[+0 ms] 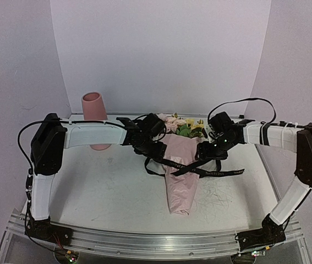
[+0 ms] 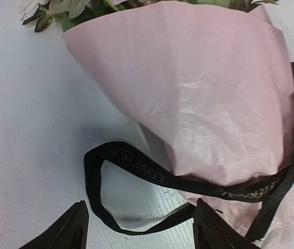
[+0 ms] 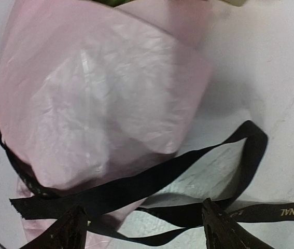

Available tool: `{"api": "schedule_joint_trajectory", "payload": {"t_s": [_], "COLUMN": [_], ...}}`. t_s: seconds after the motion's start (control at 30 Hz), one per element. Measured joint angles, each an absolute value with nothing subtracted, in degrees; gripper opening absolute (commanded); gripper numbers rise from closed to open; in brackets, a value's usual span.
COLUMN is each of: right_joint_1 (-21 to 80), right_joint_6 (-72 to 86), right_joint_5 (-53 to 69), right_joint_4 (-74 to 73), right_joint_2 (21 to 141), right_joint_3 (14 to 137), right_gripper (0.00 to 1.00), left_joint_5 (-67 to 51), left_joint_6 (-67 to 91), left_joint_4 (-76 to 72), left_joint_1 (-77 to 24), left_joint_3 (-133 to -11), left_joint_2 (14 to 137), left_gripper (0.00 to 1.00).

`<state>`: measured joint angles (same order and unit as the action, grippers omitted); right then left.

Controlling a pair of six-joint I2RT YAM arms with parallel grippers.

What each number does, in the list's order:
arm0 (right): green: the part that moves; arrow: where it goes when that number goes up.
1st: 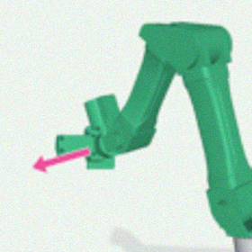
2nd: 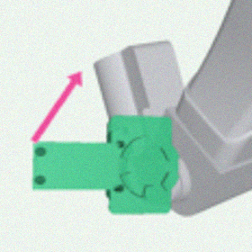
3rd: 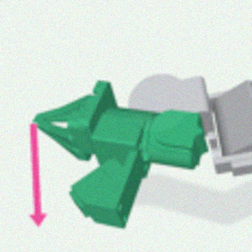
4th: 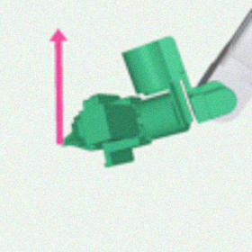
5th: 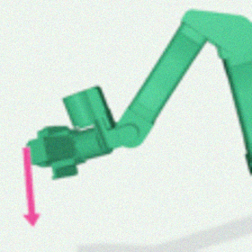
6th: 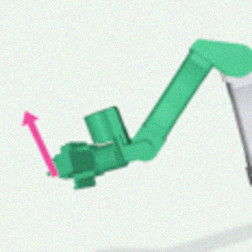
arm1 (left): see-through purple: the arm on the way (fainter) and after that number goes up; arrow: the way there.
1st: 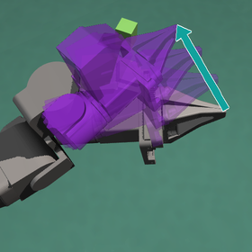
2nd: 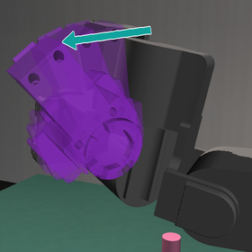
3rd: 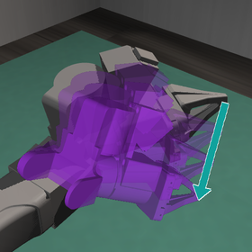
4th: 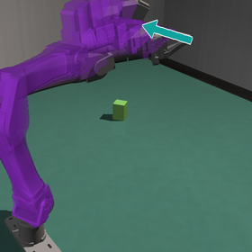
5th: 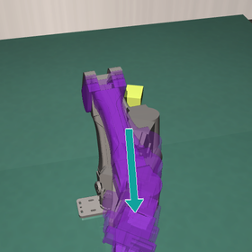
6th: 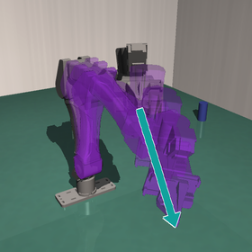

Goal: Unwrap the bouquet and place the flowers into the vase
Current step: Untie the ribbon from the wrapping paper.

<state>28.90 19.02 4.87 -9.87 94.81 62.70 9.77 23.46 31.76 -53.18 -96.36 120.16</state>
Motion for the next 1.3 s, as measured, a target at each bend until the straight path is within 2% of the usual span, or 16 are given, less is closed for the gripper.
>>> {"api": "schedule_joint_trajectory", "payload": {"t_s": [0.3,0.5,0.67,0.83,1.0,1.1,1.3], "right_joint_1": [31.9,31.81,31.81,31.81,31.81,31.78,30.13], "right_joint_6": [21.49,21.76,21.63,21.55,21.75,22.11,24.02], "right_joint_5": [4.82,3.5,1.77,-1.12,-4.23,-5.41,-7.28], "right_joint_4": [-9.55,-10.06,-10.23,-10.34,-10.47,-10.48,-10.74], "right_joint_2": [100.5,101.58,101.58,100.81,98.07,96.94,95.65], "right_joint_3": [63.55,63.57,63.57,63.59,63.59,63.59,63.59], "right_gripper": [0.68,0.34,0.28,0.09,0.07,0.0,0.0], "left_joint_5": [6.01,5.64,5.58,5.52,4.29,3.2,1.59], "left_joint_6": [21.93,21.9,21.99,22.03,21.74,21.15,20.0], "left_joint_4": [29.49,29.42,29.41,29.42,29.5,29.42,29.32], "left_joint_1": [-54.02,-54.02,-54.06,-54.08,-54.15,-54.37,-55.71], "left_joint_3": [-96.38,-96.4,-96.4,-96.4,-97.3,-98.62,-100.98], "left_joint_2": [119.96,119.96,119.96,119.96,120.05,120.18,120.96], "left_gripper": [0.7,0.7,0.7,0.7,0.7,0.7,0.7]}}
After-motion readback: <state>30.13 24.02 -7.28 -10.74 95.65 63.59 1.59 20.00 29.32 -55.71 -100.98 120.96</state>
